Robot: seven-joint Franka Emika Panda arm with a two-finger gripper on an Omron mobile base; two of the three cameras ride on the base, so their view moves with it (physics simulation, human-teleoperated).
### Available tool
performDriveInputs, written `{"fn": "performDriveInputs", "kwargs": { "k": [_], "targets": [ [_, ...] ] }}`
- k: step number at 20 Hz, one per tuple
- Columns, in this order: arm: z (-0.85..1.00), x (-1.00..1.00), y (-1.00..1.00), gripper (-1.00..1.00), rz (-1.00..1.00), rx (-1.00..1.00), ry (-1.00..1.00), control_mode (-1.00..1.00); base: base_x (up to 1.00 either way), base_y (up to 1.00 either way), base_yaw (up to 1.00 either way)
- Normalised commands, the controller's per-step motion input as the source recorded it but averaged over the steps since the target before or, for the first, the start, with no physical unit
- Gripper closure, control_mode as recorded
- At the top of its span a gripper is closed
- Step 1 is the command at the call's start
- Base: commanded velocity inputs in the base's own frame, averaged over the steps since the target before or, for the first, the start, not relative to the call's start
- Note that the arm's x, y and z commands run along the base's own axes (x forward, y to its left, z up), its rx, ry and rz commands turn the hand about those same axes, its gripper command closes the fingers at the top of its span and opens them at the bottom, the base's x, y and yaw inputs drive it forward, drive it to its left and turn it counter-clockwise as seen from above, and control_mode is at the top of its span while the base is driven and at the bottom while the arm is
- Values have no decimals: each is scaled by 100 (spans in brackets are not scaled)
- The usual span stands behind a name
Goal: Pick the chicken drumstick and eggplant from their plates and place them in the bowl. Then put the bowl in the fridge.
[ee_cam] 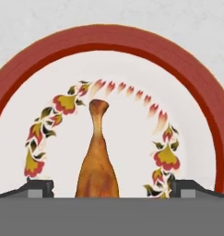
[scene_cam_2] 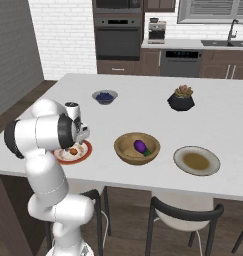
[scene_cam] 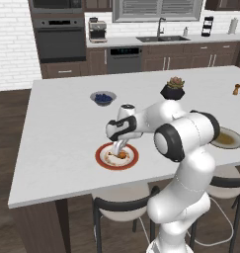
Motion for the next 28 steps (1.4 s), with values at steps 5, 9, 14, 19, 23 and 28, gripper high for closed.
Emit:
{"fn": "performDriveInputs", "kwargs": {
  "k": [5,9,14,19,23,28],
  "targets": [
    [-32,-14,3,-100,1,-3,0,-100,0,0,0],
    [-39,0,0,100,3,-1,0,-100,0,0,0],
    [-28,-1,0,100,4,0,0,-100,0,0,0],
    [-15,-4,0,100,2,0,0,-100,0,0,0],
    [-14,-15,-4,100,2,0,-1,-100,0,0,0],
    [91,-51,-7,100,-8,-2,-1,-100,0,0,0]
  ]
}}
